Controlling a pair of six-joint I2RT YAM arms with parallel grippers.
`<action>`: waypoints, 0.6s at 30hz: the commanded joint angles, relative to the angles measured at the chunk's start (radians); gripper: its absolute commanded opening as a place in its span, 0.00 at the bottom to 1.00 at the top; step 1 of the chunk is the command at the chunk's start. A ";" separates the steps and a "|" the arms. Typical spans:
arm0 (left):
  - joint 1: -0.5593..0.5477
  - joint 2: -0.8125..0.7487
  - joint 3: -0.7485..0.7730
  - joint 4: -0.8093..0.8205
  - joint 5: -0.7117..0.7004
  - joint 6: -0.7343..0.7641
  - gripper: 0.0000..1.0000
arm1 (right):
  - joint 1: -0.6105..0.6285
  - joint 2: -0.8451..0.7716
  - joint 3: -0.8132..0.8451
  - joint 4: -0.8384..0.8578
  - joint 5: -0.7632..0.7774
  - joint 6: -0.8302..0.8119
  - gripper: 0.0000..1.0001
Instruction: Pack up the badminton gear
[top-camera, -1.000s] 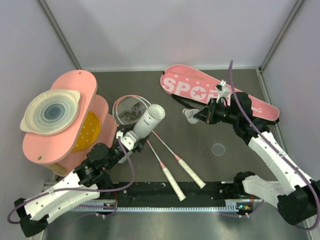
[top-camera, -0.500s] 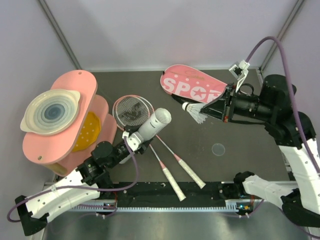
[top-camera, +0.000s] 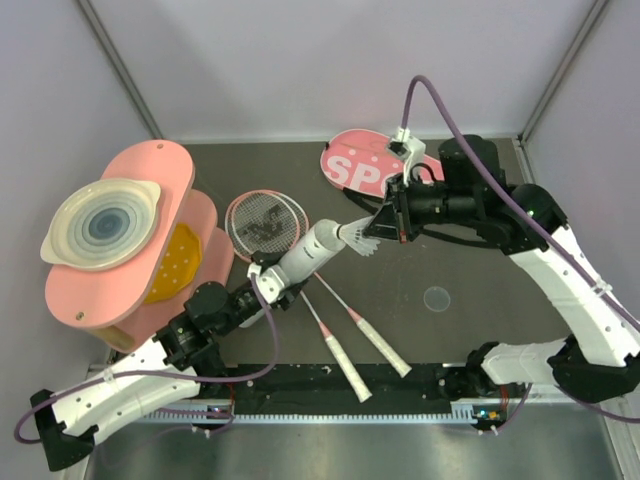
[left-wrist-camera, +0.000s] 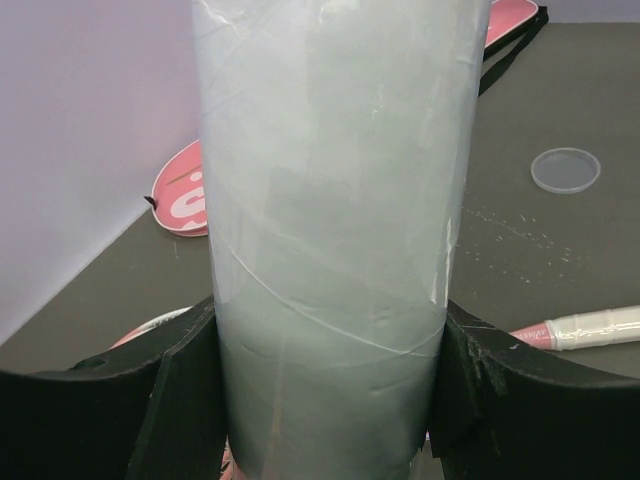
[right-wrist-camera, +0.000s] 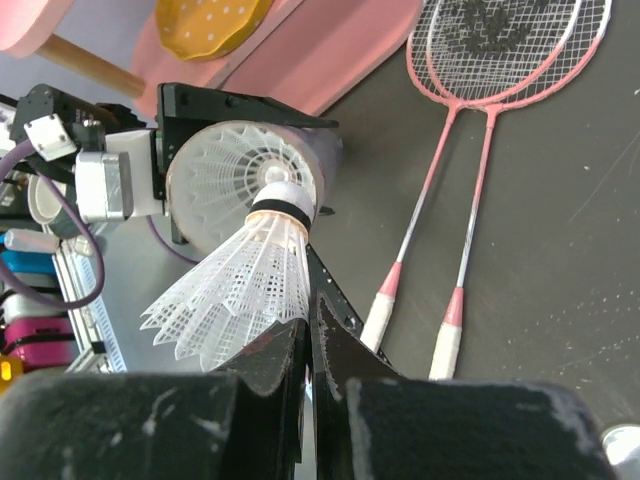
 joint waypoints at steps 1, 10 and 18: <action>-0.003 0.004 0.024 0.059 0.042 0.020 0.11 | 0.039 0.021 0.086 -0.005 0.059 -0.021 0.00; -0.003 0.018 0.024 0.055 0.045 0.028 0.11 | 0.106 0.107 0.161 -0.093 0.180 -0.075 0.06; -0.003 0.021 0.021 0.055 0.046 0.029 0.11 | 0.131 0.155 0.203 -0.127 0.260 -0.108 0.37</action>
